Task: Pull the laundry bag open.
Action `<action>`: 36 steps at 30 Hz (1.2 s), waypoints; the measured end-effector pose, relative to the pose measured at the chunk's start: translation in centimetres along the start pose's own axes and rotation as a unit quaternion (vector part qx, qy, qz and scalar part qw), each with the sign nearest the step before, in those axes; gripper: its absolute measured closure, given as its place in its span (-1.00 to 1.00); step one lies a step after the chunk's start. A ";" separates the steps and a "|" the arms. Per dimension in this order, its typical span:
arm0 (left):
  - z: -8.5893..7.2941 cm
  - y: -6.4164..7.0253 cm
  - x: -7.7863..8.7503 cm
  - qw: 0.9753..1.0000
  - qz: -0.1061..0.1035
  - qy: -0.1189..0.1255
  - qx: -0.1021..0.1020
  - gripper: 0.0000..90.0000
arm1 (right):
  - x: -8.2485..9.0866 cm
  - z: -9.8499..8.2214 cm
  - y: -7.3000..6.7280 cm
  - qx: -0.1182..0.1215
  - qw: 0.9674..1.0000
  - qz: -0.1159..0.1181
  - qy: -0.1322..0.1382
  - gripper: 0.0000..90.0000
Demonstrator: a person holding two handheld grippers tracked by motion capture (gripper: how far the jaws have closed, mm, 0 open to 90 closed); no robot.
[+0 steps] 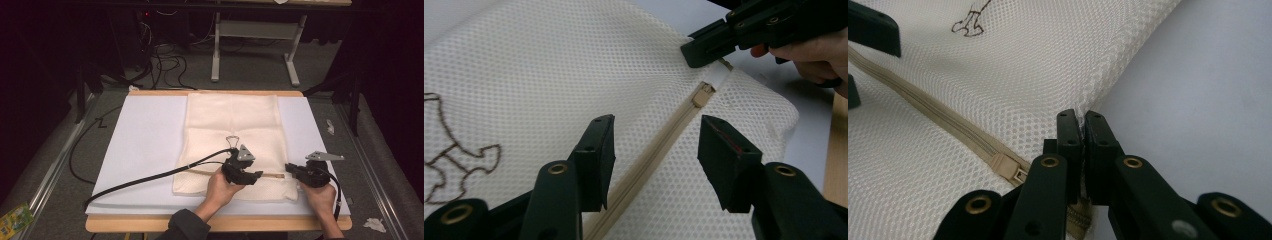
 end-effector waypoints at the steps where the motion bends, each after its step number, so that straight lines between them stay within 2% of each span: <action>1: 0.0 0.2 -0.3 1.000 -0.001 -0.002 -0.003 0.11 | 0.1 0.1 0.0 0.001 1.000 0.000 0.000 0.96; 7: -0.1 1.2 -1.6 1.000 -0.013 -0.012 -0.010 0.17 | 0.4 0.5 -0.2 0.008 1.000 0.008 0.007 0.97; 12: -0.2 1.3 -2.2 0.999 -0.035 -0.010 0.006 0.30 | 0.8 0.9 -0.3 0.012 1.000 0.013 0.011 0.97; 17: 0.0 2.0 -2.7 0.999 -0.037 -0.014 -0.009 0.37 | 0.9 1.1 -0.3 0.013 1.000 0.015 0.014 0.97; 24: 0.4 2.7 -3.7 0.999 -0.043 -0.021 -0.016 0.41 | 1.3 1.4 -0.4 0.015 1.000 0.016 0.019 0.97; 27: 0.4 2.7 -4.0 0.999 -0.047 -0.021 -0.007 0.41 | 1.4 1.6 -0.4 0.022 0.999 0.015 0.026 0.97; 29: 0.3 2.6 -4.1 0.999 -0.046 -0.025 -0.005 0.41 | 1.4 1.7 -0.5 0.014 0.999 0.018 0.026 0.97; 36: 0.2 2.5 -4.5 0.998 -0.049 -0.027 0.002 0.36 | 1.6 2.3 -0.8 0.017 0.999 0.023 0.038 0.97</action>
Point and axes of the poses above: each handheld gripper's, and its own axes: x roughly backward along the jaws, z roughly out of its top, y roughly to its right, the point moved 2 cm from there along -x, roughly forward along the jaws, and after that the axes turned 13 degrees about x, right-handed, at the moved point
